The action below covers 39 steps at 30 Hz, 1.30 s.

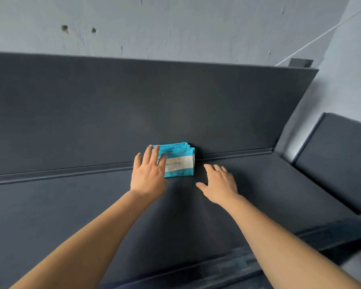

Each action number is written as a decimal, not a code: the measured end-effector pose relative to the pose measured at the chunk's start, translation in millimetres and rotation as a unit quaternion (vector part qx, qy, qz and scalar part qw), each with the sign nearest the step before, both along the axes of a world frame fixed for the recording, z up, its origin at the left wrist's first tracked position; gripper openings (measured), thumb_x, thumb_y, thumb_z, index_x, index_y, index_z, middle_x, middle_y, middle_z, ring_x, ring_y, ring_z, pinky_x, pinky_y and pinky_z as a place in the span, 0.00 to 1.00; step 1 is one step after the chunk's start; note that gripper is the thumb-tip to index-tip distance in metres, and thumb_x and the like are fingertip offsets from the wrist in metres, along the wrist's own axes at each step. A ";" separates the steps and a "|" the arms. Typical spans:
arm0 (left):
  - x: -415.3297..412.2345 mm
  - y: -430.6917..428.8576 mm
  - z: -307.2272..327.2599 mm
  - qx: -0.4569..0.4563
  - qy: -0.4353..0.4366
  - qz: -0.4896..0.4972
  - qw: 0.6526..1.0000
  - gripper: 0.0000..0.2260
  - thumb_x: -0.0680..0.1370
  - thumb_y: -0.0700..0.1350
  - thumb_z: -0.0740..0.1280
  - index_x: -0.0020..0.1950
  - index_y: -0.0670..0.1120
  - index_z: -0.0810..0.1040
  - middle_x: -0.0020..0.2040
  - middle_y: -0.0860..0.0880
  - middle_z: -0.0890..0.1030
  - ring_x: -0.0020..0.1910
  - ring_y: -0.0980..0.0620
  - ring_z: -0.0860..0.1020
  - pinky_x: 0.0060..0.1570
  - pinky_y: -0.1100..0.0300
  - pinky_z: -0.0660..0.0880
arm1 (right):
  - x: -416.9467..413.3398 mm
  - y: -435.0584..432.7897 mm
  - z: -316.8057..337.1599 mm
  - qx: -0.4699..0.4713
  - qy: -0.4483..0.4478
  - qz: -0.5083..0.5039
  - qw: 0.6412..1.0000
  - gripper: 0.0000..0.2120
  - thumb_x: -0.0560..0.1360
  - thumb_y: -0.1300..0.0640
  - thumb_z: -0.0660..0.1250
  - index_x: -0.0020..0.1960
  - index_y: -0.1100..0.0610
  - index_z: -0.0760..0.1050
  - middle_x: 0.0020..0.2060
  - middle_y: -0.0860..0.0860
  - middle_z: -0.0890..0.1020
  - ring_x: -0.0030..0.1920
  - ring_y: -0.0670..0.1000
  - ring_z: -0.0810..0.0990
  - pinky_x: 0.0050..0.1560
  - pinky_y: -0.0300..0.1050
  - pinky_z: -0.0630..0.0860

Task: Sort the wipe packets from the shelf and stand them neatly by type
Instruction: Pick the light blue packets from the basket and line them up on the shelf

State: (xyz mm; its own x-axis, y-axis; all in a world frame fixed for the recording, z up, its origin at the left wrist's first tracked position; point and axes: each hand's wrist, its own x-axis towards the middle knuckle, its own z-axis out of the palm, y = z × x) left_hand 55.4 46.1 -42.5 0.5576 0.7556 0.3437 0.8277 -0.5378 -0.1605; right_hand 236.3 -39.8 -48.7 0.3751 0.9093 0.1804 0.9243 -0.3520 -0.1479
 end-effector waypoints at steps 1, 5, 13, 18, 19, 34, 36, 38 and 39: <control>-1.2 -3.0 1.7 -0.001 0.017 -0.015 1.000 0.32 0.78 0.55 0.60 0.77 0.45 0.54 0.78 0.43 0.49 0.77 0.42 0.46 0.74 0.45 0.49 | -2.1 -8.6 1.4 -0.001 -0.013 -0.011 1.000 0.28 0.76 0.41 0.63 0.71 0.53 0.62 0.68 0.52 0.70 0.68 0.55 0.67 0.65 0.50 0.67; -5.3 -21.5 9.1 -0.005 0.036 -0.100 0.994 0.27 0.78 0.52 0.60 0.75 0.46 0.59 0.77 0.45 0.56 0.77 0.44 0.50 0.74 0.47 0.51 | -15.8 -49.5 8.3 -0.007 -0.030 -0.067 0.997 0.27 0.77 0.43 0.63 0.71 0.52 0.64 0.67 0.52 0.70 0.68 0.55 0.67 0.65 0.51 0.66; 0.6 -85.5 16.3 -0.009 0.018 -0.244 0.969 0.15 0.76 0.45 0.61 0.62 0.47 0.71 0.63 0.49 0.73 0.64 0.47 0.68 0.59 0.54 0.66 | -44.8 -153.6 18.2 -0.005 -0.049 -0.170 0.984 0.24 0.77 0.45 0.64 0.70 0.52 0.67 0.65 0.53 0.73 0.66 0.55 0.70 0.63 0.51 0.68; 7.1 -140.0 18.6 -0.006 0.015 -0.308 0.951 0.16 0.77 0.45 0.62 0.65 0.47 0.71 0.63 0.49 0.74 0.63 0.47 0.69 0.59 0.54 0.67 | -58.5 -223.5 20.9 -0.009 -0.061 -0.229 0.972 0.23 0.77 0.46 0.64 0.69 0.53 0.68 0.63 0.53 0.74 0.65 0.56 0.69 0.62 0.52 0.67; 8.5 -153.6 19.0 -0.005 0.014 -0.321 0.947 0.17 0.77 0.46 0.63 0.66 0.47 0.71 0.63 0.49 0.73 0.64 0.47 0.69 0.59 0.54 0.67 | -61.9 -239.1 20.7 -0.013 -0.063 -0.240 0.969 0.23 0.76 0.46 0.64 0.69 0.53 0.68 0.63 0.53 0.74 0.65 0.56 0.69 0.62 0.52 0.68; -15.2 -385.2 -29.5 -0.065 0.061 -0.438 0.894 0.18 0.75 0.45 0.65 0.65 0.47 0.71 0.64 0.48 0.73 0.66 0.46 0.67 0.61 0.53 0.66 | -139.9 -494.5 -23.5 -0.076 -0.022 -0.348 0.934 0.22 0.76 0.49 0.64 0.68 0.54 0.69 0.62 0.54 0.75 0.63 0.57 0.71 0.60 0.50 0.70; -20.5 -411.0 -39.2 -0.080 0.074 -0.455 0.884 0.18 0.76 0.45 0.63 0.66 0.46 0.71 0.64 0.48 0.73 0.66 0.46 0.67 0.61 0.53 0.67 | -154.4 -523.0 -34.1 -0.094 -0.008 -0.364 0.927 0.22 0.76 0.48 0.64 0.69 0.53 0.68 0.62 0.54 0.74 0.63 0.57 0.71 0.60 0.51 0.70; -24.3 -433.6 -48.3 -0.087 0.081 -0.472 0.873 0.18 0.76 0.45 0.64 0.66 0.47 0.71 0.63 0.48 0.74 0.65 0.46 0.68 0.61 0.54 0.67 | -168.5 -548.1 -43.7 -0.108 0.002 -0.384 0.917 0.22 0.76 0.48 0.64 0.68 0.53 0.68 0.61 0.54 0.74 0.63 0.57 0.72 0.59 0.51 0.70; -26.1 -444.3 -52.6 -0.089 0.086 -0.483 0.867 0.18 0.75 0.45 0.64 0.65 0.47 0.71 0.63 0.48 0.74 0.65 0.46 0.68 0.60 0.54 0.67 | -175.7 -559.8 -48.0 -0.112 0.006 -0.395 0.912 0.22 0.76 0.47 0.64 0.68 0.53 0.69 0.62 0.54 0.75 0.63 0.57 0.72 0.59 0.51 0.71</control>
State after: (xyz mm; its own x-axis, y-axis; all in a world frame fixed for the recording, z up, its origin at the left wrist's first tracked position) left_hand 29.3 -398.2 -95.1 0.9912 -0.0599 0.1183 -0.0505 -0.9954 -0.0811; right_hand 60.7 -599.6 -96.7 0.9295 0.3685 0.0142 0.3685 -0.9296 0.0010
